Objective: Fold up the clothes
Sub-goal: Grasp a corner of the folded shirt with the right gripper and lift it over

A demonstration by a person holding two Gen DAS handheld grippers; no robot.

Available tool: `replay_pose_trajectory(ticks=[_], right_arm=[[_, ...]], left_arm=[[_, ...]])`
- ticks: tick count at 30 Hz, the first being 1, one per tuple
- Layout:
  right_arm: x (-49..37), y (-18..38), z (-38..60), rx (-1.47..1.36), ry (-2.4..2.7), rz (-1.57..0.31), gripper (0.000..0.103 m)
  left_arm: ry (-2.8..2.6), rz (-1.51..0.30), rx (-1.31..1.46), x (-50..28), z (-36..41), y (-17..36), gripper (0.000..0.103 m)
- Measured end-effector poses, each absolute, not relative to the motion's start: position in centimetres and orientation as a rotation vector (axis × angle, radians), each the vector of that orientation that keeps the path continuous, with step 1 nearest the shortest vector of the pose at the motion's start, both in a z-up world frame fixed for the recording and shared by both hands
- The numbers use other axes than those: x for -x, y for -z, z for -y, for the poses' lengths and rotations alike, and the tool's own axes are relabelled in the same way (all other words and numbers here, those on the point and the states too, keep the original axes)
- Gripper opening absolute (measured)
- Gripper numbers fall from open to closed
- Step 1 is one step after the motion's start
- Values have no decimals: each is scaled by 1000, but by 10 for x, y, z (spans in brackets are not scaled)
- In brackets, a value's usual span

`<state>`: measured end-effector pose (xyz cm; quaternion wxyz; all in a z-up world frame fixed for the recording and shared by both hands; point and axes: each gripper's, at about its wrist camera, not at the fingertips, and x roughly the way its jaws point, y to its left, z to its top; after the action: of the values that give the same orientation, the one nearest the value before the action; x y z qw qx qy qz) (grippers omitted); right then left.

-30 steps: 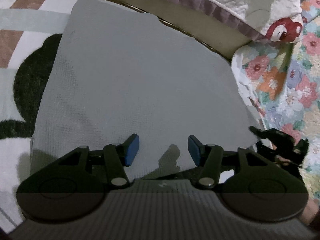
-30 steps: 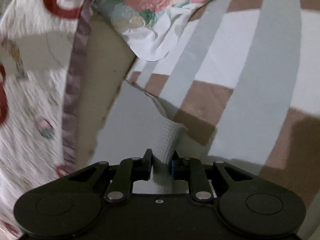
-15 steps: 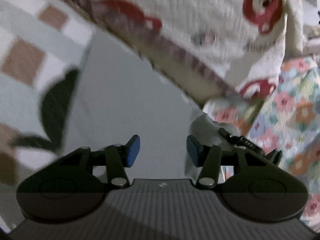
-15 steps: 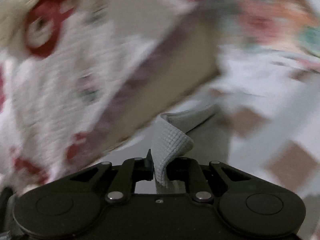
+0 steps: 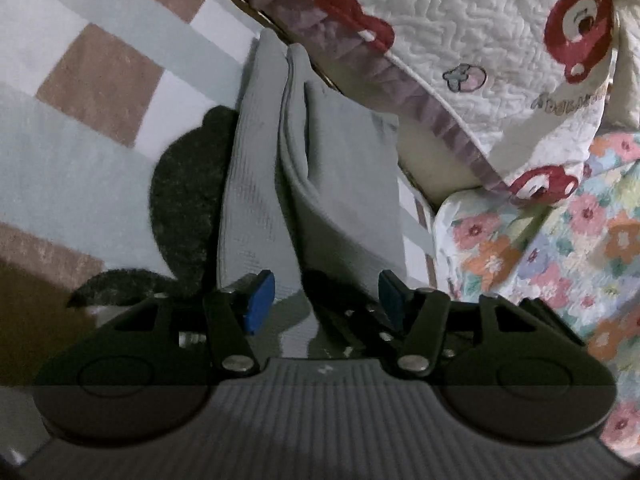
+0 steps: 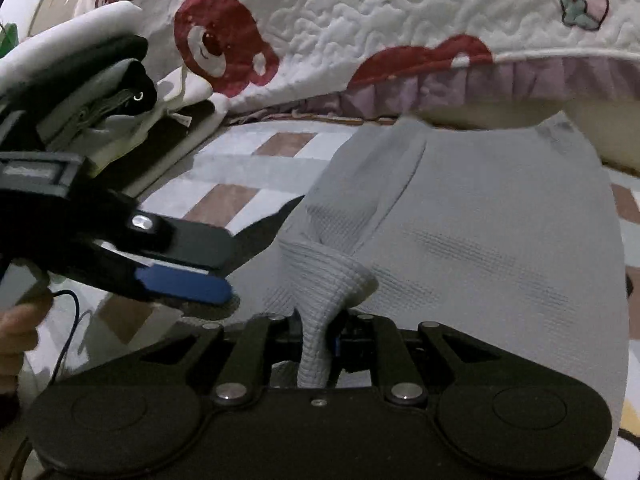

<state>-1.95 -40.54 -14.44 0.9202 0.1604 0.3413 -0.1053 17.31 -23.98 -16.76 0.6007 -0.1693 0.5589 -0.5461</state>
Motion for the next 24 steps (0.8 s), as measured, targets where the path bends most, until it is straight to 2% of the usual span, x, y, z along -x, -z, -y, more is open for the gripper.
replay_pose_trajectory(ticks=[8, 14, 17, 24], right_arm=[[18, 140, 390, -127, 184, -736, 14], [10, 118, 377, -134, 123, -751, 12], [2, 129, 349, 105, 73, -803, 8], [20, 128, 346, 53, 84, -789, 10]], left_arm=[[1266, -1287, 483, -182, 233, 161, 57], [1256, -1298, 608, -195, 221, 162, 58], [1270, -1320, 671, -195, 222, 166, 58], [1262, -1314, 502, -183, 236, 167, 58]])
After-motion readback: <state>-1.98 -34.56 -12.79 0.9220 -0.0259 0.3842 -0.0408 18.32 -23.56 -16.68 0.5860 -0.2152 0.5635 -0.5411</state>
